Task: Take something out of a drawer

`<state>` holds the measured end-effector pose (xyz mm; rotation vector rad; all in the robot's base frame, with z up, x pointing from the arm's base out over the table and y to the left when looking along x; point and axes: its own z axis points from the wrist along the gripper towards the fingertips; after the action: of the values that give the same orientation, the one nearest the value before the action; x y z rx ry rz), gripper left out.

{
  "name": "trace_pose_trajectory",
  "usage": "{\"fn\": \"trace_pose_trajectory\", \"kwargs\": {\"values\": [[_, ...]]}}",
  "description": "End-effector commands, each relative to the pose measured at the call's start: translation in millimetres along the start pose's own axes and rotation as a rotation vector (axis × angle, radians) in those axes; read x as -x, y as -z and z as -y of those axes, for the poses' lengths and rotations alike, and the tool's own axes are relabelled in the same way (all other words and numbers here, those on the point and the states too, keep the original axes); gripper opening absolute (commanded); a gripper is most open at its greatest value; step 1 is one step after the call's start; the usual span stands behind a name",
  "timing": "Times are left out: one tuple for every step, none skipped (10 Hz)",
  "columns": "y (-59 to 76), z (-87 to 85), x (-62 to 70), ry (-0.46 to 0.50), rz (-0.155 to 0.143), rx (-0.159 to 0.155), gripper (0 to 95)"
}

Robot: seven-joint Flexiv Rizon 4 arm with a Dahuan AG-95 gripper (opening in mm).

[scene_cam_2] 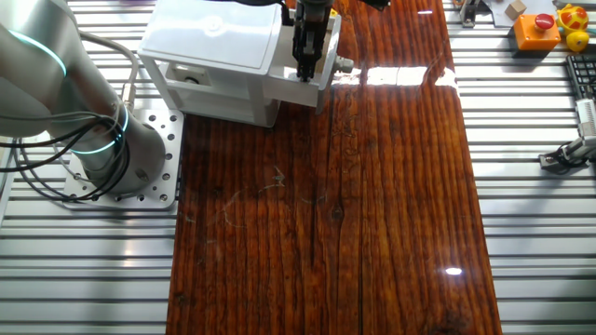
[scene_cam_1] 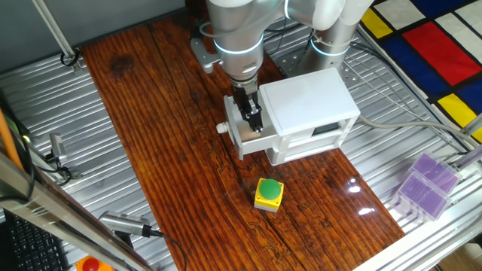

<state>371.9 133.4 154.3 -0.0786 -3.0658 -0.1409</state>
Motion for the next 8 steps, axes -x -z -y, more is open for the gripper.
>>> {"fn": "trace_pose_trajectory", "kwargs": {"values": [[-2.3,0.4,0.3,-0.010,-0.001,-0.003,19.0],[-1.4,0.2,0.0,-0.019,-0.003,-0.003,0.0],[-0.5,-0.1,-0.2,-0.019,-0.006,0.000,0.0],[1.1,-0.6,-0.7,-0.019,-0.008,0.001,0.0],[3.7,-1.4,-1.5,-0.019,-0.010,0.004,0.0],[5.9,-2.1,-2.1,-0.018,-0.015,0.003,0.0],[8.1,-2.9,-2.8,-0.018,-0.017,0.003,0.0],[10.8,-3.8,-3.8,-0.018,-0.020,0.004,0.0]]}}
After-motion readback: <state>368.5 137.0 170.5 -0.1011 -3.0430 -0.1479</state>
